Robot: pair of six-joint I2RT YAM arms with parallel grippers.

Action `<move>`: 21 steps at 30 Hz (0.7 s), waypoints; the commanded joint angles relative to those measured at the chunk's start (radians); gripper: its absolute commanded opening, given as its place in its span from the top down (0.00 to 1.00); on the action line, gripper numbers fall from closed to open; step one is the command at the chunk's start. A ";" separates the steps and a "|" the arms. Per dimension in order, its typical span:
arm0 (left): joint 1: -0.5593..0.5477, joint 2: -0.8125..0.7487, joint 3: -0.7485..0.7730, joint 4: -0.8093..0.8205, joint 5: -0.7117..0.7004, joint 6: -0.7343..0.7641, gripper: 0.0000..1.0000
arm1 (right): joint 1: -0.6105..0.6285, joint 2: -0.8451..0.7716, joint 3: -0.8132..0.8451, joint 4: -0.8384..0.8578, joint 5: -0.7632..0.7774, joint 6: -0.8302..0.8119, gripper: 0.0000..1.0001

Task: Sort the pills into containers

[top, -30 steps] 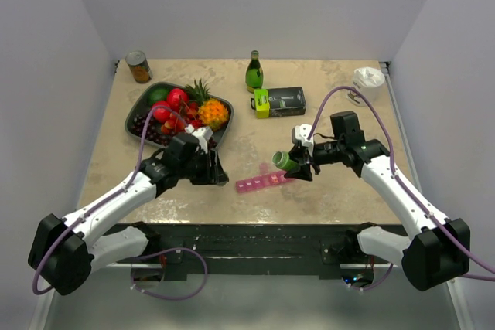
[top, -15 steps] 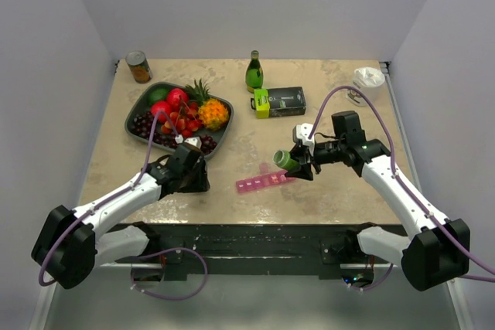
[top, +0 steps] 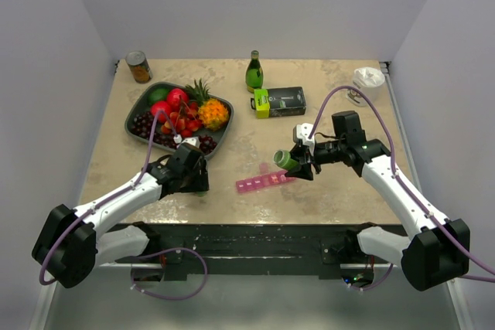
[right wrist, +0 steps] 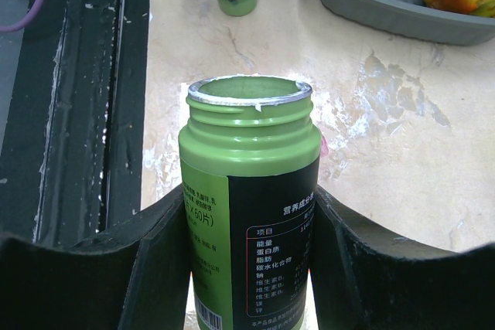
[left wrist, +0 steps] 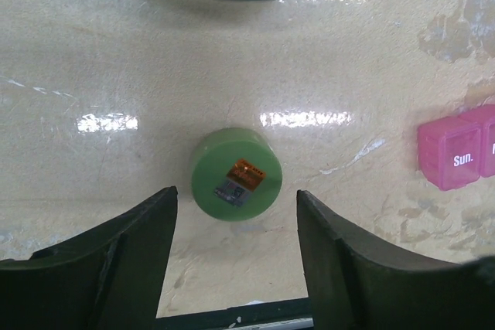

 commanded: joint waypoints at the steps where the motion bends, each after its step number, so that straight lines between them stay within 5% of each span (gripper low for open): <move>1: 0.005 -0.005 0.007 0.002 -0.029 -0.003 0.32 | -0.006 -0.035 0.006 0.011 -0.031 -0.004 1.00; 10: 0.003 -0.064 0.067 -0.050 -0.031 0.010 0.24 | -0.012 -0.035 0.007 0.010 -0.035 -0.003 1.00; 21: 0.003 -0.241 0.159 0.014 0.198 0.191 0.16 | -0.061 -0.058 0.028 0.010 -0.055 0.035 1.00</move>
